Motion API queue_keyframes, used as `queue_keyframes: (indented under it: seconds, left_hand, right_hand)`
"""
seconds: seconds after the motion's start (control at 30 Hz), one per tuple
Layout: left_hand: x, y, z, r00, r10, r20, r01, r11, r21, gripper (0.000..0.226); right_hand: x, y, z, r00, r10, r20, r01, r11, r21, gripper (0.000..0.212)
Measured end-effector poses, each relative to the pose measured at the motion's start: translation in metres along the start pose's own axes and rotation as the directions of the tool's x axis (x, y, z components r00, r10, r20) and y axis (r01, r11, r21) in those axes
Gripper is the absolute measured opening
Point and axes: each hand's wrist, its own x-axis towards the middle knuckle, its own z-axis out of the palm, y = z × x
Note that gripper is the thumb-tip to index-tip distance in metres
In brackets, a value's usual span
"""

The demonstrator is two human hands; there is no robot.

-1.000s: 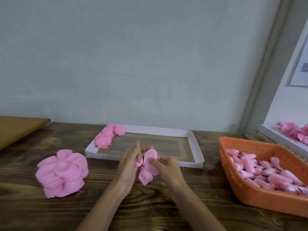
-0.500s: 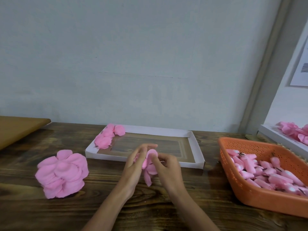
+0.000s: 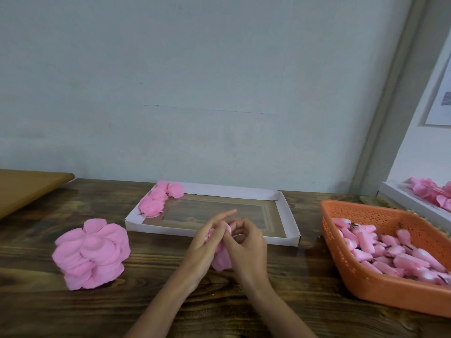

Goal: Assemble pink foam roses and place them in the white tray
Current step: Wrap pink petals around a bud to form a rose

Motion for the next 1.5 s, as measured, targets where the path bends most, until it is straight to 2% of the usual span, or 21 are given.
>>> queue_keyframes:
  seconds: [0.13, 0.23, 0.37, 0.5, 0.57, 0.63, 0.83, 0.97, 1.03, 1.1, 1.17, 1.3, 1.4, 1.5]
  left_hand:
    - [0.000, -0.003, 0.000, 1.000, -0.014, -0.008, 0.014, 1.000, -0.017, 0.033]
    - [0.001, -0.006, -0.002, 0.998, -0.018, -0.057, 0.016, 0.999, -0.030, 0.032]
    - [0.004, -0.010, -0.007, 0.992, -0.020, -0.121, 0.019, 1.000, -0.010, 0.034]
    - [0.008, -0.015, -0.013, 0.984, -0.016, -0.179, 0.019, 1.000, 0.018, 0.053]
    - [0.010, -0.016, -0.014, 0.974, -0.006, -0.228, 0.006, 1.000, 0.002, 0.055]
    - [0.011, -0.015, -0.013, 0.964, -0.005, -0.267, 0.000, 1.000, -0.020, 0.054]
    - [0.009, -0.012, -0.009, 0.979, -0.066, -0.193, 0.052, 0.996, -0.077, 0.072]
    - [0.011, -0.013, -0.013, 0.964, -0.178, -0.199, 0.149, 0.977, -0.154, 0.076]
    - [0.013, -0.016, -0.018, 0.954, -0.215, -0.211, 0.203, 0.976, -0.077, 0.068]
    - [0.017, -0.017, -0.024, 0.956, -0.196, -0.219, 0.201, 0.980, 0.003, 0.046]
    - [0.019, -0.019, -0.029, 0.951, -0.196, -0.239, 0.178, 0.979, -0.096, 0.035]
    - [0.021, -0.023, -0.035, 0.943, -0.254, -0.217, 0.193, 0.944, -0.266, 0.058]
    - [0.023, -0.026, -0.042, 0.918, -0.300, -0.259, 0.204, 0.918, -0.340, 0.053]
    - [0.024, -0.026, -0.045, 0.914, -0.273, -0.299, 0.150, 0.914, -0.377, 0.053]
  right_hand:
    - [0.001, 0.000, 0.001, 1.000, 0.002, -0.009, -0.002, 1.000, 0.017, 0.008]
    - [0.003, -0.002, -0.001, 0.996, -0.008, 0.093, 0.001, 0.996, 0.085, 0.001]
    - [0.004, -0.007, -0.004, 0.968, -0.063, 0.243, 0.031, 0.991, 0.133, 0.014]
    - [0.005, -0.008, -0.005, 0.936, -0.106, 0.335, 0.068, 0.990, 0.125, 0.017]
    - [0.006, -0.009, -0.006, 0.911, -0.120, 0.396, 0.086, 0.991, 0.102, 0.014]
    - [0.006, -0.008, -0.007, 0.891, -0.128, 0.436, 0.113, 0.992, 0.060, 0.019]
    - [0.003, -0.004, -0.003, 0.922, -0.120, 0.369, 0.102, 0.992, 0.069, 0.031]
    - [0.007, -0.005, -0.005, 0.945, -0.061, 0.321, 0.002, 0.983, 0.181, 0.036]
    - [0.011, -0.005, -0.009, 0.954, -0.027, 0.298, -0.055, 0.963, 0.264, 0.037]
    - [0.015, -0.004, -0.013, 0.961, -0.007, 0.276, -0.086, 0.943, 0.322, 0.036]
    - [0.017, -0.002, -0.016, 0.965, -0.002, 0.261, -0.099, 0.923, 0.373, 0.034]
    - [0.020, 0.001, -0.019, 0.965, 0.007, 0.261, -0.123, 0.893, 0.433, 0.032]
    - [0.021, 0.003, -0.019, 0.960, -0.009, 0.281, -0.113, 0.904, 0.413, 0.033]
    - [0.021, 0.004, -0.020, 0.952, -0.034, 0.304, -0.085, 0.925, 0.369, 0.032]
